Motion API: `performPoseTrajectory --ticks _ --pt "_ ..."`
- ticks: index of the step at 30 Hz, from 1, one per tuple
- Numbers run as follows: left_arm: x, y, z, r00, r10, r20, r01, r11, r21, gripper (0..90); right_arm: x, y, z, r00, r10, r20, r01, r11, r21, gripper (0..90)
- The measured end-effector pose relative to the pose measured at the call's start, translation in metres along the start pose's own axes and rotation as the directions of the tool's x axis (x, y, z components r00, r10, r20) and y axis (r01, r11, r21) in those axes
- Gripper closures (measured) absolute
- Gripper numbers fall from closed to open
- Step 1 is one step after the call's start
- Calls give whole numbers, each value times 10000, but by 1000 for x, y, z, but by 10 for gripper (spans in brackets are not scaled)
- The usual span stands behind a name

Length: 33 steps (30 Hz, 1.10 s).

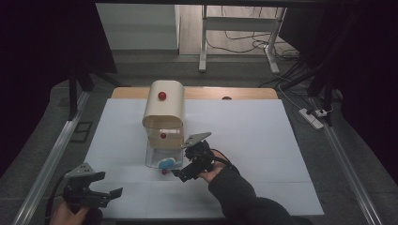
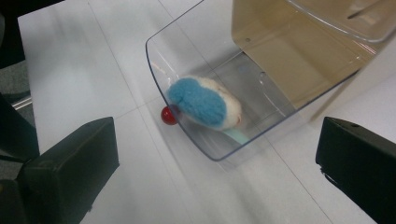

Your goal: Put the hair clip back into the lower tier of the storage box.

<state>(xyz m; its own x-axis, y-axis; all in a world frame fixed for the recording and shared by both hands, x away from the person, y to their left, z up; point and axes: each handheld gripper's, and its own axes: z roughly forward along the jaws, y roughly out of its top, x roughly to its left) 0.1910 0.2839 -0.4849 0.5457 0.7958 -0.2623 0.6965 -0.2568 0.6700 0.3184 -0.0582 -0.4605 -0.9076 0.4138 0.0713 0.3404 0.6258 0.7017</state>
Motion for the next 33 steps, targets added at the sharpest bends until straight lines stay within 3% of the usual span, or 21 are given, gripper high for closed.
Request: performPoseTrajectory --ticks 33 --pt "0 0 0 9999 85 107 -85 10000 -36 0 -2 -30 -30 9991 376 212 -372 9991 -195 0"
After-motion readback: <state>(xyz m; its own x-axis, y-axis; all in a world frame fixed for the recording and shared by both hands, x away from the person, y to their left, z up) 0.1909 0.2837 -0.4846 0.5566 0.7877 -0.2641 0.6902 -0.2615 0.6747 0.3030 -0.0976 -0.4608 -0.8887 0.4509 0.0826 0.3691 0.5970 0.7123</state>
